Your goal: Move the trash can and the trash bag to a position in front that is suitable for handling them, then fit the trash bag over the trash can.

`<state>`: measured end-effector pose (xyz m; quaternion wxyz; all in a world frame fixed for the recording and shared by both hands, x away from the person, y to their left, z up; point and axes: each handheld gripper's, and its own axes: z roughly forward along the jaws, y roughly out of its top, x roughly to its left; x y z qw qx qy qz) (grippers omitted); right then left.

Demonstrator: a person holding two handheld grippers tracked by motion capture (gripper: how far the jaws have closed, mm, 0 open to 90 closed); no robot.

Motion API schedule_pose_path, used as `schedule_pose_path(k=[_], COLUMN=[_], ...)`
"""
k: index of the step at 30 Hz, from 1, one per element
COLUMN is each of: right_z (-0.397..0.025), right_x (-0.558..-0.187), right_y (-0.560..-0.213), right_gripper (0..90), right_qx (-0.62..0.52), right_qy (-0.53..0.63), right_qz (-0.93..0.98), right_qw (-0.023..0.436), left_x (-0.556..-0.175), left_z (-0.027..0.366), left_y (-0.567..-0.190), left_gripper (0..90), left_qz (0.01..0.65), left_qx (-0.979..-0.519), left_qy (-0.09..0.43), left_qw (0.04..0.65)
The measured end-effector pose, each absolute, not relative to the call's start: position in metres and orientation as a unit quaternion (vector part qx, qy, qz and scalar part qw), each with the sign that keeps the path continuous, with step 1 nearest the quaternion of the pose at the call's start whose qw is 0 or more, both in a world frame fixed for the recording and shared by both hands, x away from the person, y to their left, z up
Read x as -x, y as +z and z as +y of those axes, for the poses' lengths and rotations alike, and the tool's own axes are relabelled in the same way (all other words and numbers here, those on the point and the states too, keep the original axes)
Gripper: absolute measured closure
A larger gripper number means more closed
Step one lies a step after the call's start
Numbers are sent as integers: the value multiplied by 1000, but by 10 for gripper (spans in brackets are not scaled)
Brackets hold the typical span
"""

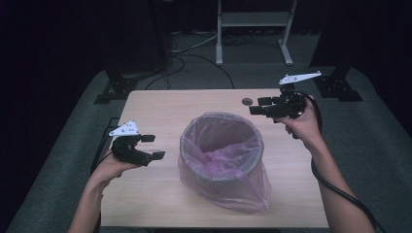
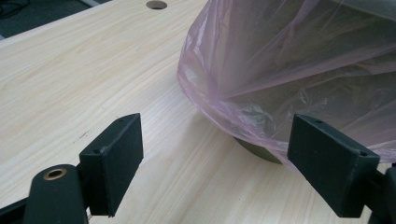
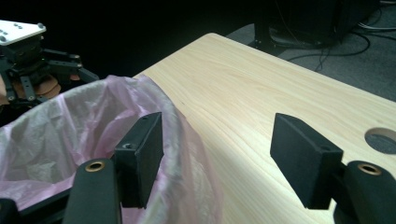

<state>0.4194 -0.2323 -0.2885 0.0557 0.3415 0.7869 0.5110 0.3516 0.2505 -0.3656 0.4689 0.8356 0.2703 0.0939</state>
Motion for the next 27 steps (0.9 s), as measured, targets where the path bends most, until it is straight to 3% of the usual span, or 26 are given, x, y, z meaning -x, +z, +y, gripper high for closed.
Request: schedule_pose_path(k=[27], right_z=[-284], right_x=[-409], right_y=[-346], right_gripper=[333], right_qx=[-398], right_qy=[519], right_qz=[755], right_qw=[50], left_x=[-353], left_z=[241], left_y=[-371], left_gripper=[166], left_qz=[269], left_qx=[-835], left_qy=[93], left_qw=[470])
